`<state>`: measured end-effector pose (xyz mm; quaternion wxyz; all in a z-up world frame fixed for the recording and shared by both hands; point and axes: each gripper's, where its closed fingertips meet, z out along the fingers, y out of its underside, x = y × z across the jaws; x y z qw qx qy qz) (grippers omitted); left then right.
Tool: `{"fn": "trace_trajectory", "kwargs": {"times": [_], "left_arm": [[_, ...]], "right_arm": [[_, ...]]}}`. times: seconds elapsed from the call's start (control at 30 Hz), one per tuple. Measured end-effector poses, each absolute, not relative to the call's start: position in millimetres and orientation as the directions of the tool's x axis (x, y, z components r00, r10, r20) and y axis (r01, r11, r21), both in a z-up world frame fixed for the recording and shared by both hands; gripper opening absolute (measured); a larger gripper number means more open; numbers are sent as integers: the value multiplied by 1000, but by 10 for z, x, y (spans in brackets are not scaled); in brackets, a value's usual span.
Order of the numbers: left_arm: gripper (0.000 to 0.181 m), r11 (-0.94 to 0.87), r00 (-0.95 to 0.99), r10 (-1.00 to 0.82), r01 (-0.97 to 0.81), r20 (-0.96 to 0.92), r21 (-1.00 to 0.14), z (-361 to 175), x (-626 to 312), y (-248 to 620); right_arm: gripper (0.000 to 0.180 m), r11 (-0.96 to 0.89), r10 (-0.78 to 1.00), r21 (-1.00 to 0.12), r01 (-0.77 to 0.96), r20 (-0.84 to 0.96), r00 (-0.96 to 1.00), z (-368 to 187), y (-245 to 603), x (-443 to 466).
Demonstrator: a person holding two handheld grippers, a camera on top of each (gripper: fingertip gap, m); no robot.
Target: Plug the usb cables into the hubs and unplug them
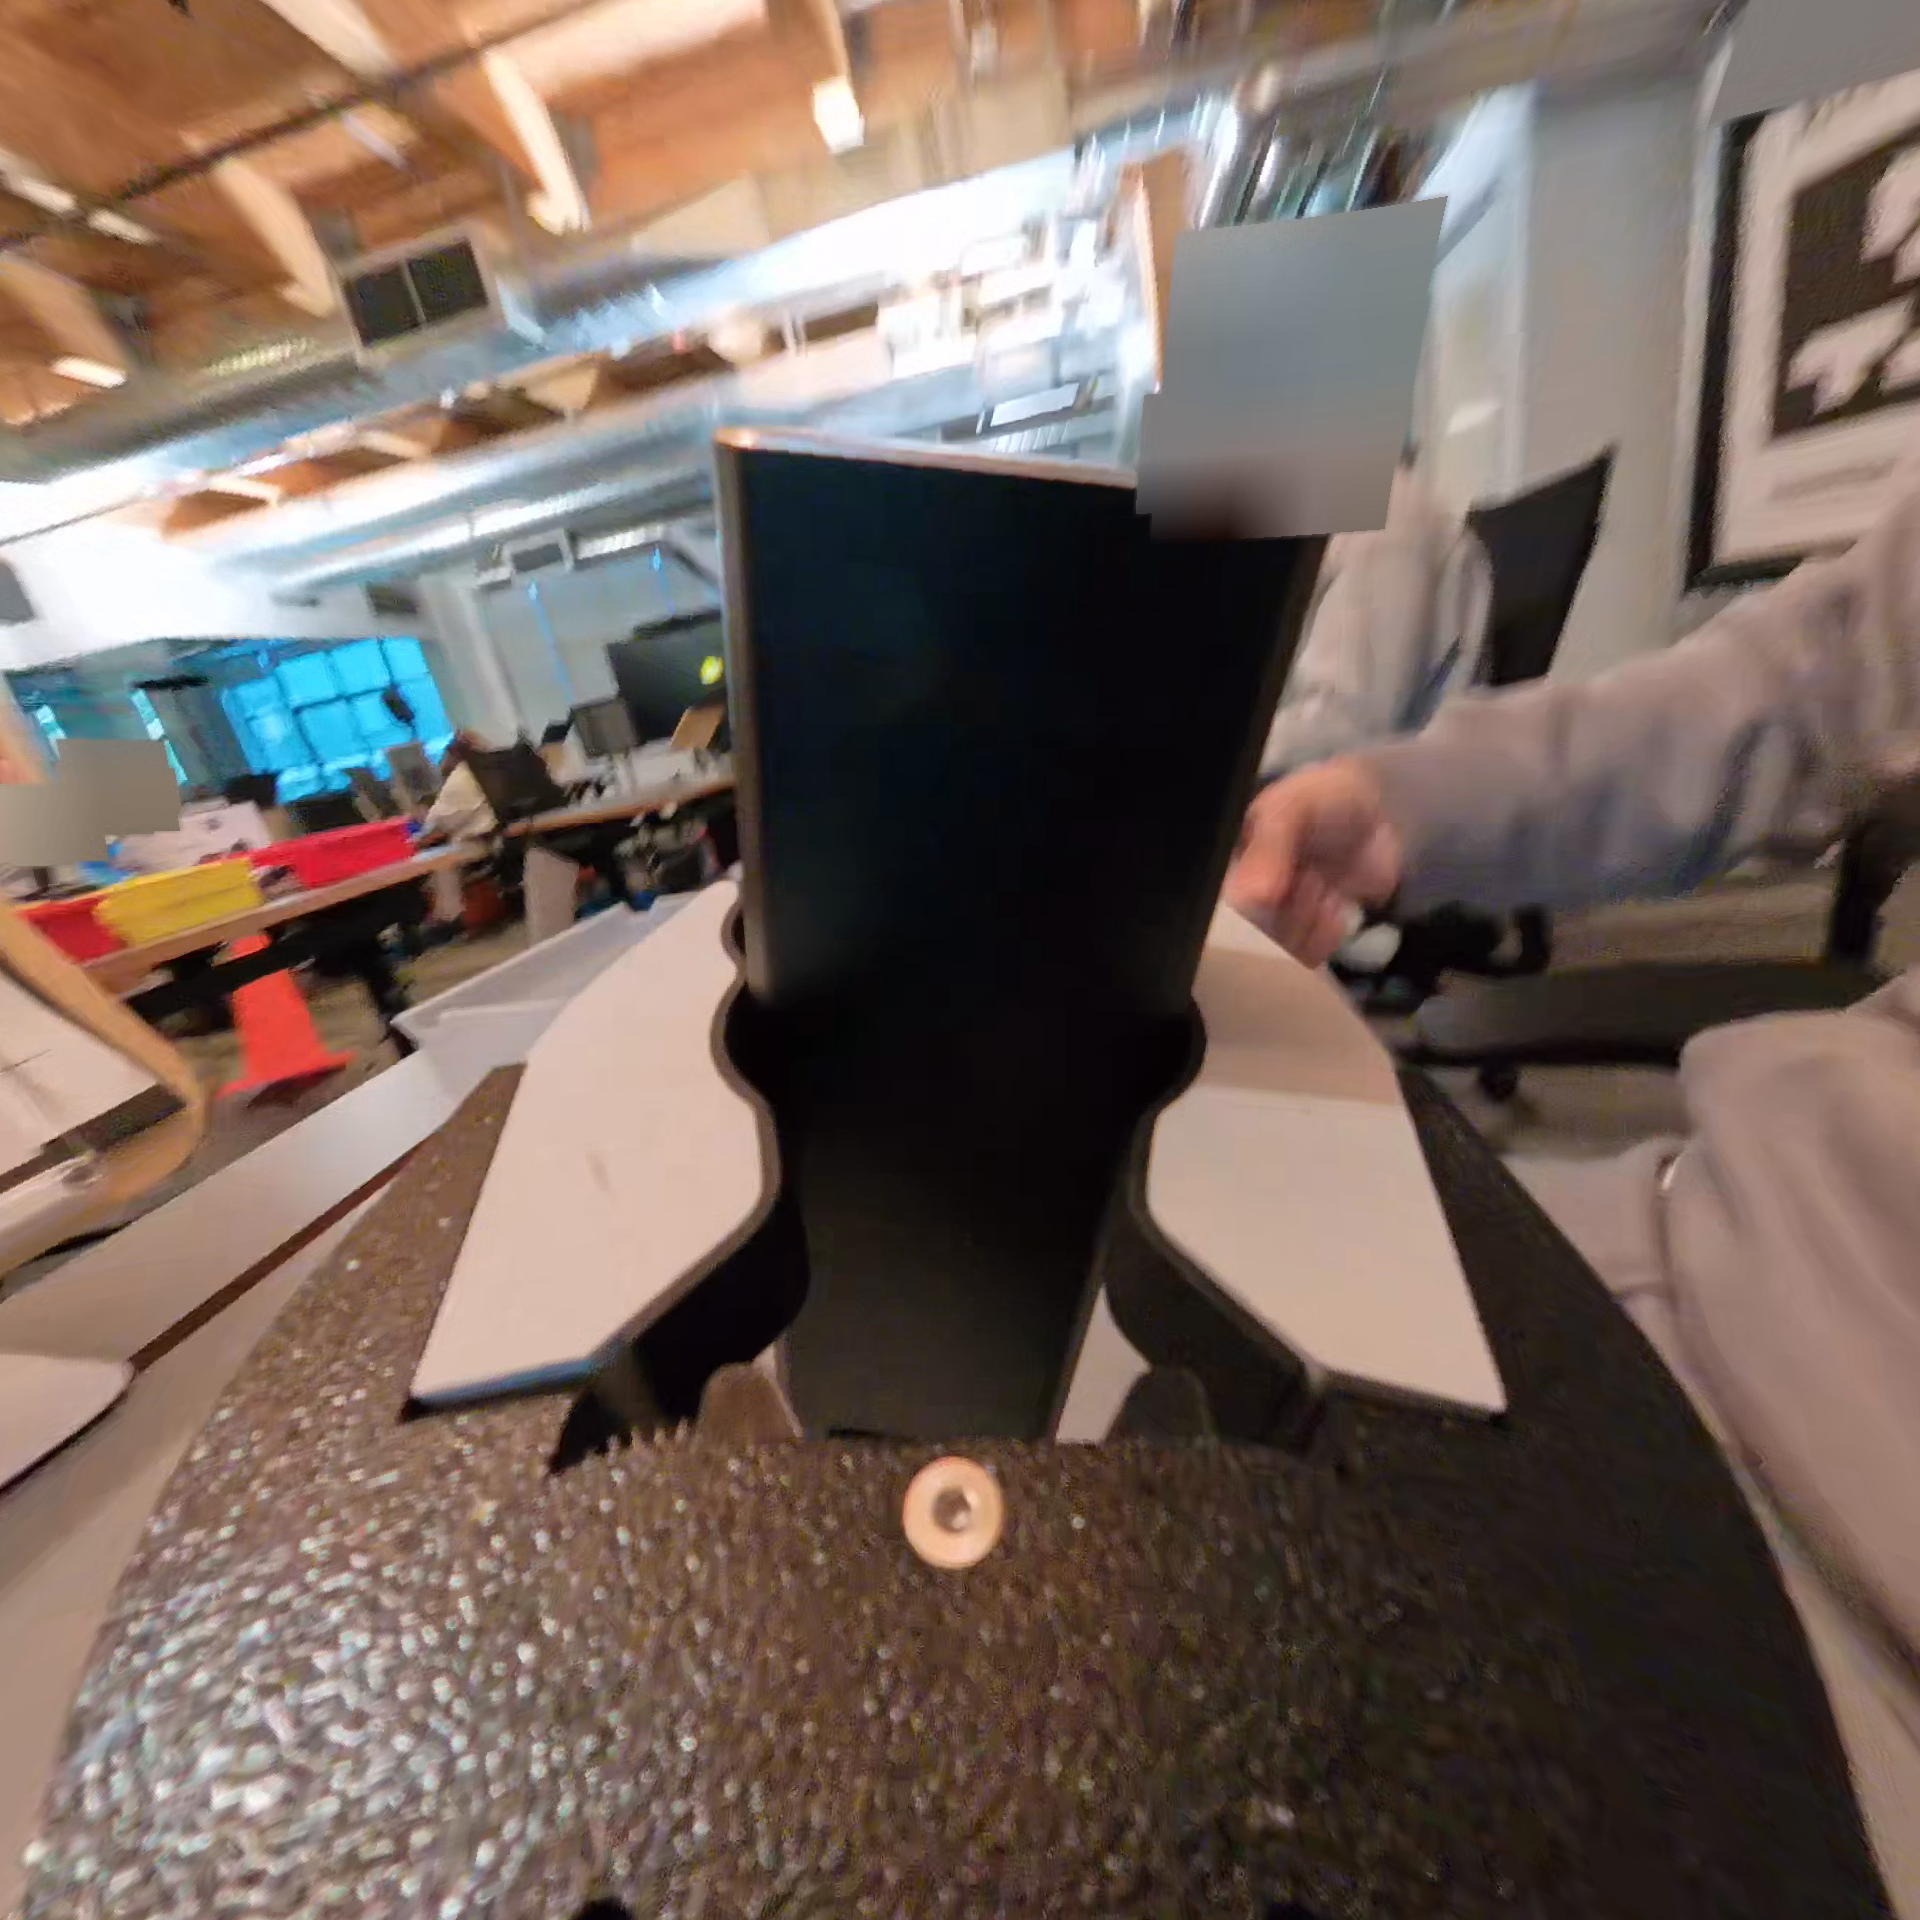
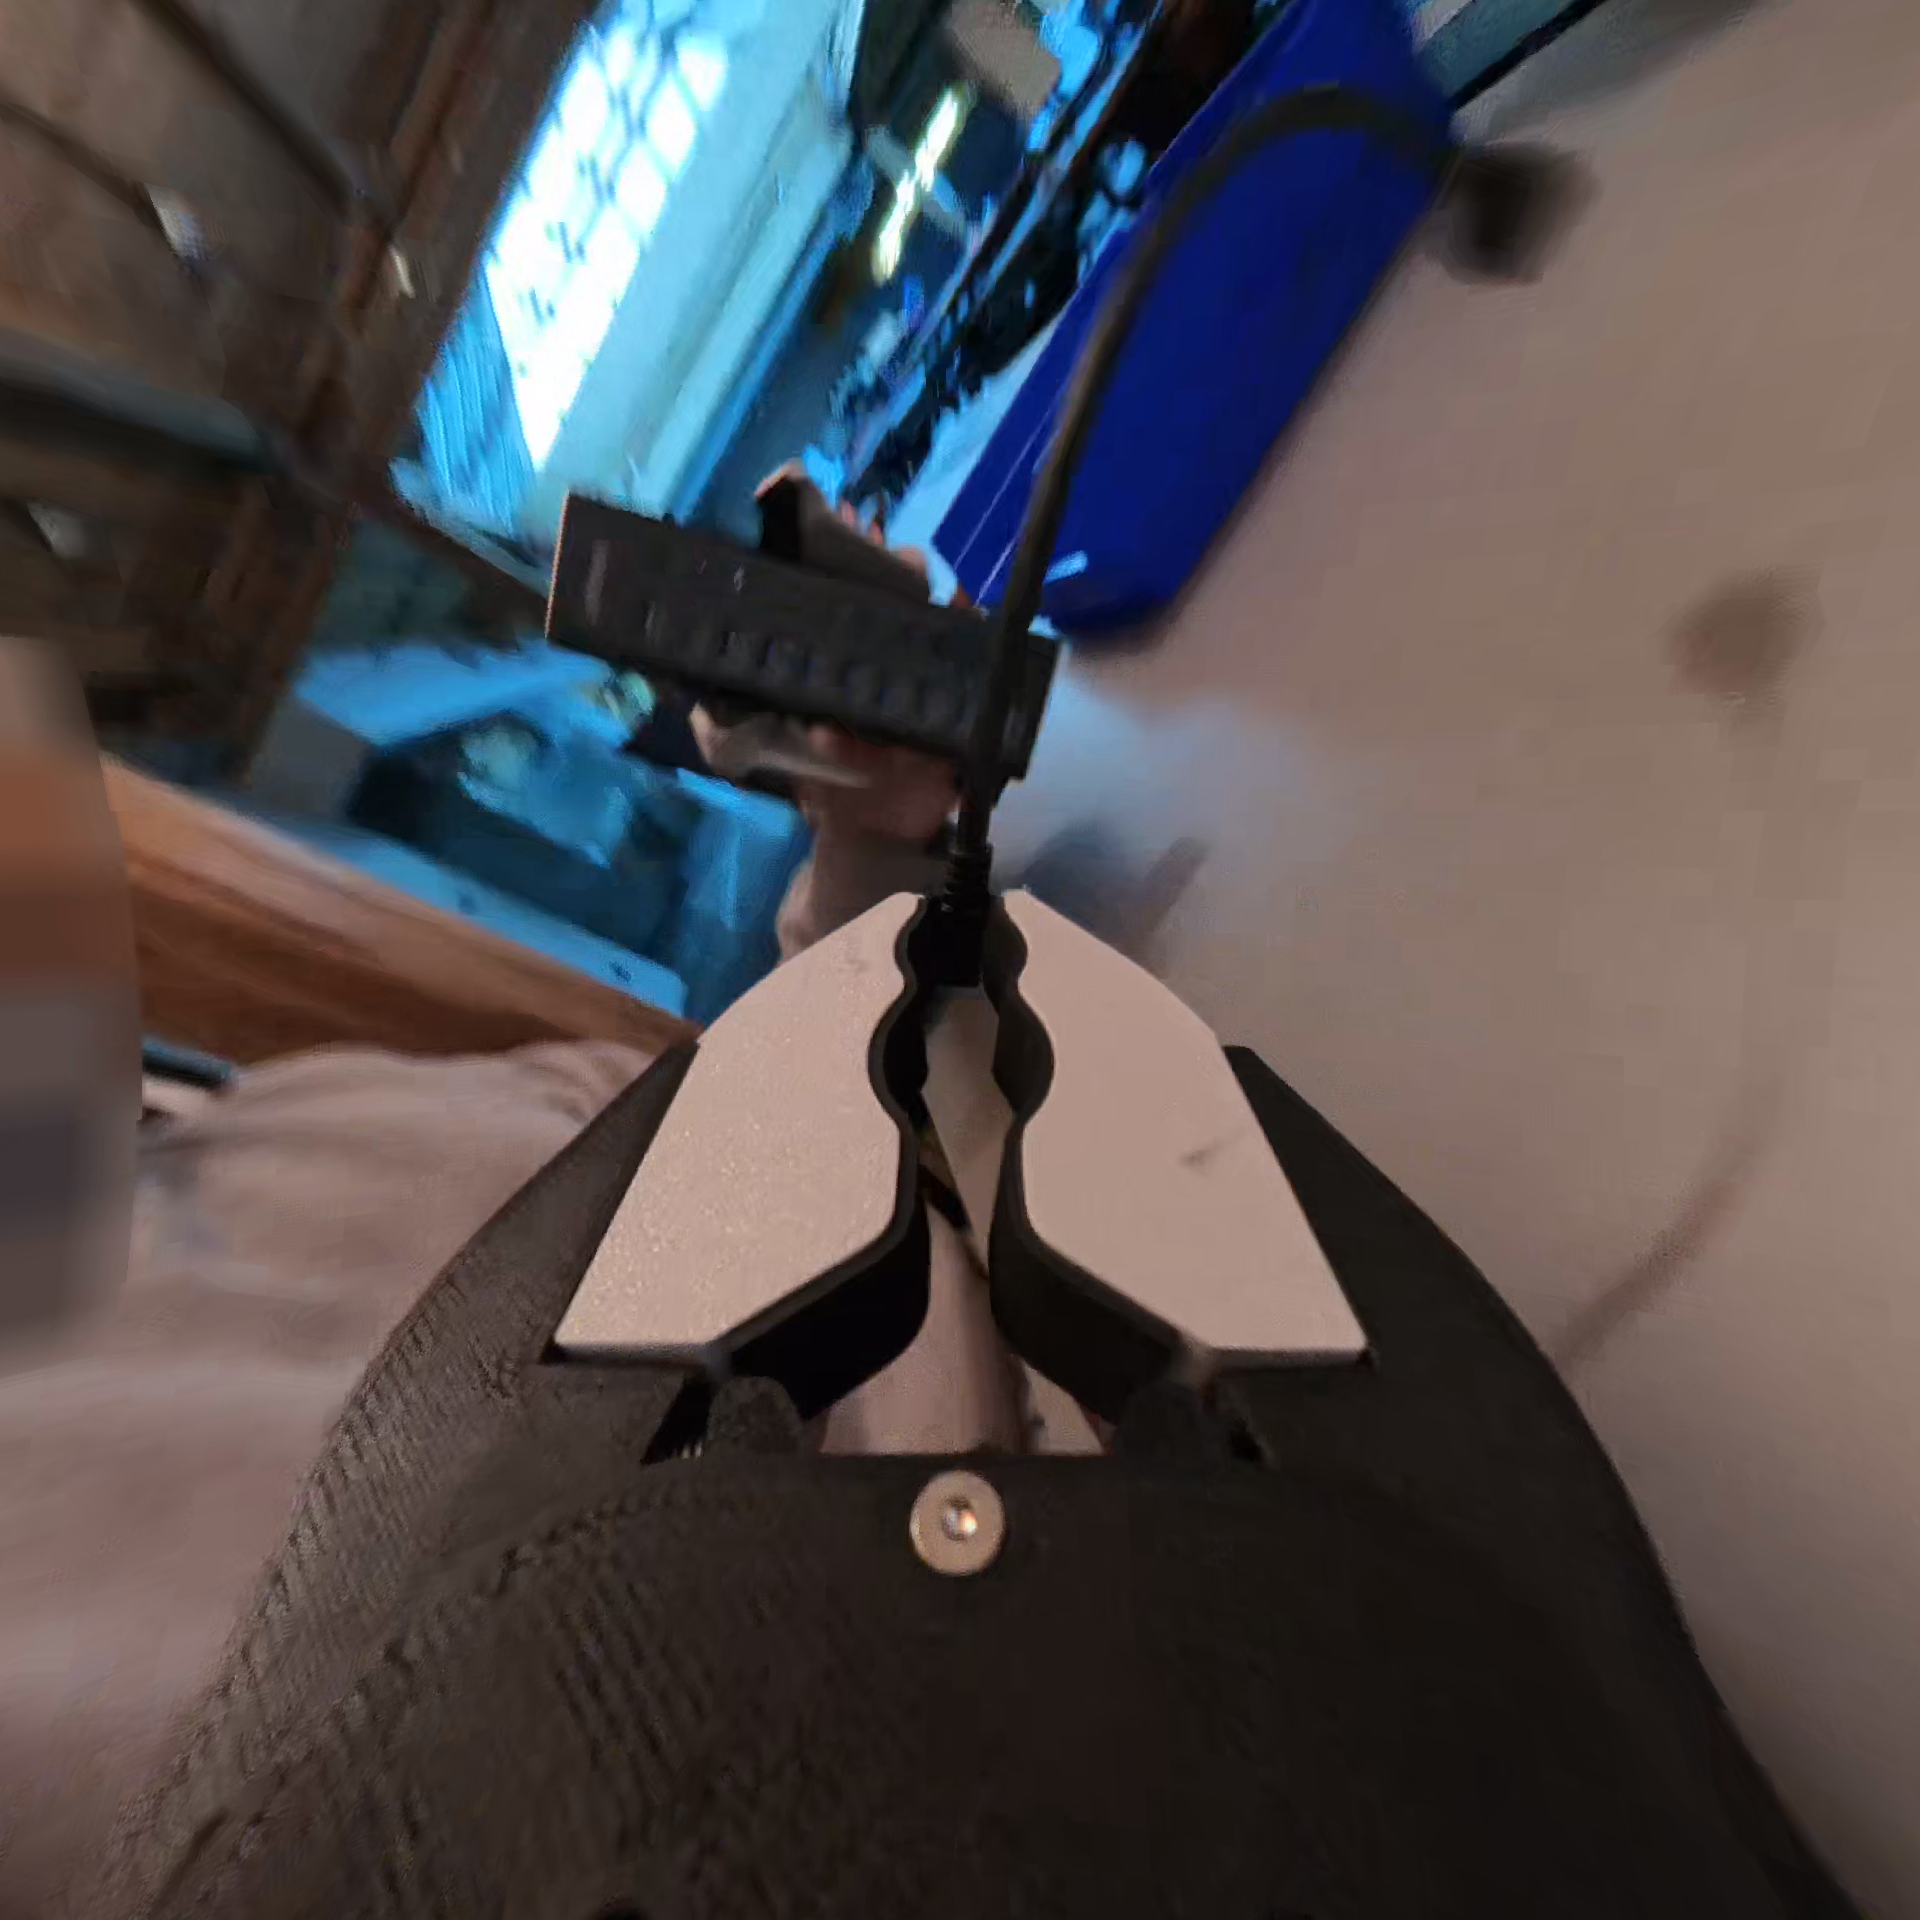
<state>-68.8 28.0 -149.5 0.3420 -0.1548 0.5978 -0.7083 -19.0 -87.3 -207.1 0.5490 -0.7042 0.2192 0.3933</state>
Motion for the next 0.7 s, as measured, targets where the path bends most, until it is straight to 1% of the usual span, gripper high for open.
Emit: {"fn": "trace_trajectory", "kwargs": {"times": [0.03,0.07,0.13,0.2,0.23,0.27,0.33,0.4,0.47,0.53,0.6,0.67,0.7], "left_arm": [[73,-11,-714,-670,281,-201,-960,-1541,-670,251],[73,-13,-718,-668,273,-195,-962,-1562,-661,222],[73,-10,-719,-672,252,-180,-968,-1627,-621,197],[73,14,-728,-662,227,-179,-974,-1710,-599,169],[73,21,-730,-658,226,-184,-974,-1727,-599,159],[73,16,-736,-652,224,-180,-975,-1728,-604,153],[73,-6,-744,-646,225,-169,-974,-1709,-610,148],[74,2,-748,-641,221,-171,-975,-1721,-615,138],[73,15,-742,-646,224,-180,-974,-1729,-610,136],[73,4,-749,-640,221,-173,-975,-1730,-618,129],[73,6,-747,-643,214,-167,-977,-1743,-606,134],[73,21,-745,-645,208,-172,-978,-1769,-596,132],[73,22,-745,-644,206,-171,-978,-1777,-594,128]], "right_arm": [[9,-337,116,-685,-646,-711,693,-1996,-875,-210],[9,-311,135,-753,-580,-639,757,-1785,-890,-167],[9,-210,159,-798,-565,-598,785,-1274,-1003,27],[9,-182,87,-838,-514,-535,840,-1051,-1193,330],[9,-164,47,-839,-519,-532,845,-983,-1286,493],[9,-179,49,-840,-511,-527,849,-947,-1374,586],[9,-194,47,-823,-533,-551,833,-898,-1519,768],[9,-283,37,-809,-514,-545,837,-1000,-1639,903],[9,-355,-4,-757,-548,-585,811,-1164,-1708,1062],[9,-431,-108,-706,-562,-578,809,-1455,-1758,1300],[9,-490,-57,-620,-612,-678,733,-1620,-1737,1294],[9,-504,-98,-569,-650,-710,698,-1793,-1657,1379],[9,-540,-96,-542,-644,-721,687,-1869,-1624,1359]]}}
